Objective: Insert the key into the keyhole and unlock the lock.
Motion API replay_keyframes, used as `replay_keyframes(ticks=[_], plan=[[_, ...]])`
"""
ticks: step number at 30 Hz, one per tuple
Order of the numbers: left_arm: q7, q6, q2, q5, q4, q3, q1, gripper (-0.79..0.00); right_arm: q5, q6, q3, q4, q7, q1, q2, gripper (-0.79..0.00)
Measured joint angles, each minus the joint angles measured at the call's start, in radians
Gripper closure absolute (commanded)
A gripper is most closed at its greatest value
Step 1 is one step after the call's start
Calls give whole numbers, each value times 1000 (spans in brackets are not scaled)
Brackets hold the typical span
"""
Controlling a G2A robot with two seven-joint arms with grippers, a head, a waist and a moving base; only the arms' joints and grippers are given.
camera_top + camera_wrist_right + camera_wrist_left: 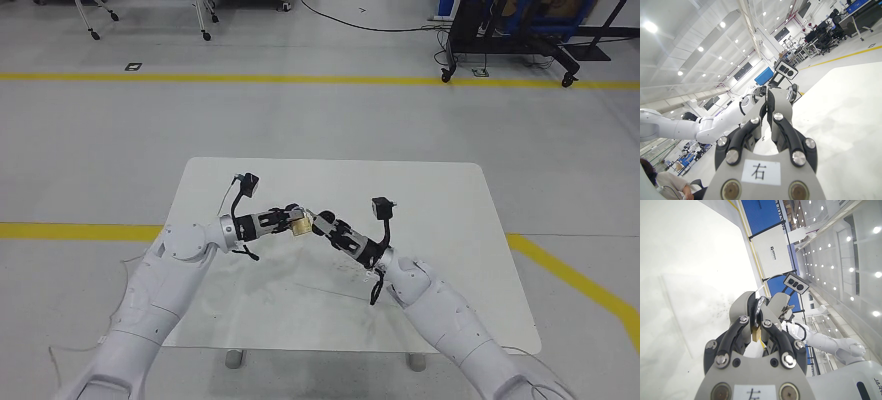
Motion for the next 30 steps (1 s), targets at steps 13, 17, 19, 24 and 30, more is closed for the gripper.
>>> replay_keyframes(ticks=[13, 17, 19, 24, 30], plan=[[-166, 358, -88, -330, 289, 142, -261, 0, 274, 192, 129, -263, 174, -210, 63, 0], [-164, 305, -124, -366, 409, 182, -321, 0, 322, 359, 175, -436, 237, -285, 82, 0], [-165, 302, -125, -370, 417, 183, -322, 0, 323, 367, 175, -452, 240, -288, 82, 0], [-164, 302, -124, -368, 412, 181, -319, 0, 322, 363, 174, -438, 238, -287, 82, 0], [-42, 243, -110, -377, 339, 122, -272, 0, 214, 493, 154, -488, 106, -308, 72, 0]])
